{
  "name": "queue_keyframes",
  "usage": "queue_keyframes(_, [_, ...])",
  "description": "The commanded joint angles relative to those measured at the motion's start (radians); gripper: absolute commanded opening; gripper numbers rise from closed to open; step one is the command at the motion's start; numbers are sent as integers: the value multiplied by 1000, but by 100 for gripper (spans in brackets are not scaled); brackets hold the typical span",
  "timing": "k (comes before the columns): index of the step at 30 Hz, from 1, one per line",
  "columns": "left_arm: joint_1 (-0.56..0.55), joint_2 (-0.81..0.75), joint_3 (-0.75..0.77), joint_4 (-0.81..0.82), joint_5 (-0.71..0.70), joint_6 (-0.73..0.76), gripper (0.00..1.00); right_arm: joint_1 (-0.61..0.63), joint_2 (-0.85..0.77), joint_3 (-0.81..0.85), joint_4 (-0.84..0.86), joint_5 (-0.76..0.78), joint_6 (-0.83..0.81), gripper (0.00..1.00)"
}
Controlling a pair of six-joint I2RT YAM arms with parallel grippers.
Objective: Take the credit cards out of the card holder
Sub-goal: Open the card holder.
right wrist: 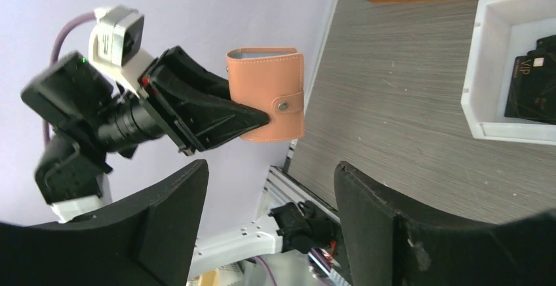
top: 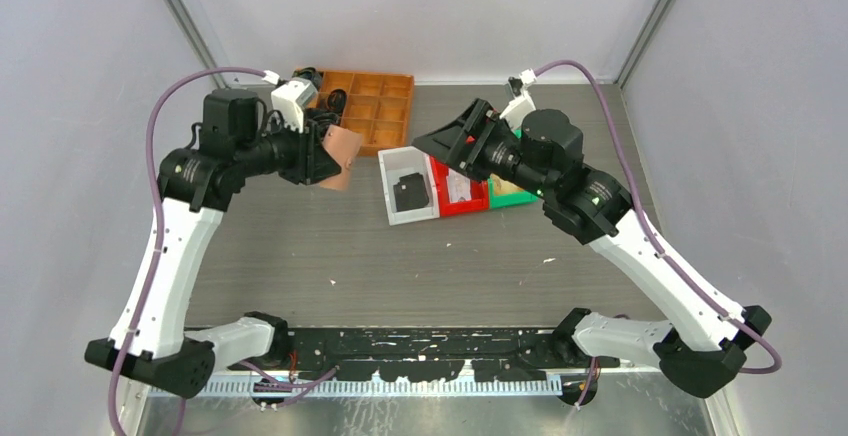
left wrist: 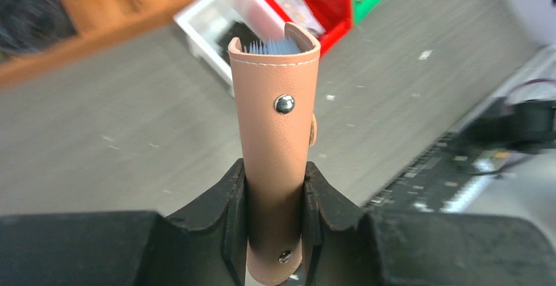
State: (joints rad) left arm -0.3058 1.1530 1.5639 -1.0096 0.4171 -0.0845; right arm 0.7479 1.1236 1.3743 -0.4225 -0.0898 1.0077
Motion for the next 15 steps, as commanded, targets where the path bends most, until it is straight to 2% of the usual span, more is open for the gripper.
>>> queue_keyframes(1, [61,14,43,-23,303,-178,0,29,48,17,-26,-14,-96,75])
queue_keyframes(7, [65,-36,-28,53,328,-193,0,146,192,149,-96,-6,-118,73])
queue_keyframes(15, [65,-86,-67,39,368,-105,0,186,305,255,-136,-49,-118,68])
